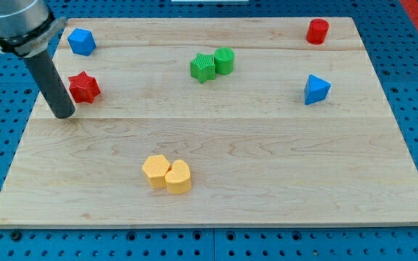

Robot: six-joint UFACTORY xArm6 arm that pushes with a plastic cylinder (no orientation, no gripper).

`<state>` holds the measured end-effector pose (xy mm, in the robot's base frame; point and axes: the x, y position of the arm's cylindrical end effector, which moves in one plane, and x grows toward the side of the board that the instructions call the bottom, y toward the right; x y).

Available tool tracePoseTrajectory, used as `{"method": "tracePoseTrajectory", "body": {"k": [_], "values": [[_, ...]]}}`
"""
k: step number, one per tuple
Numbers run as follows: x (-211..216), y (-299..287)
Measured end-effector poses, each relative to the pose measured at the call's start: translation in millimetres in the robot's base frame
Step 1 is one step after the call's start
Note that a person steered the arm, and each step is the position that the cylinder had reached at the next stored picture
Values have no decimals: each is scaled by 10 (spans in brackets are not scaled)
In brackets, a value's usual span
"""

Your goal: Push the red star to the left of green star

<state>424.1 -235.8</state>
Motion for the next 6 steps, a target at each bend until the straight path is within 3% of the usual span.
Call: {"method": "tracePoseTrajectory", "body": {"k": [4,6], "values": [[-1169,352],[-1307,854]]}}
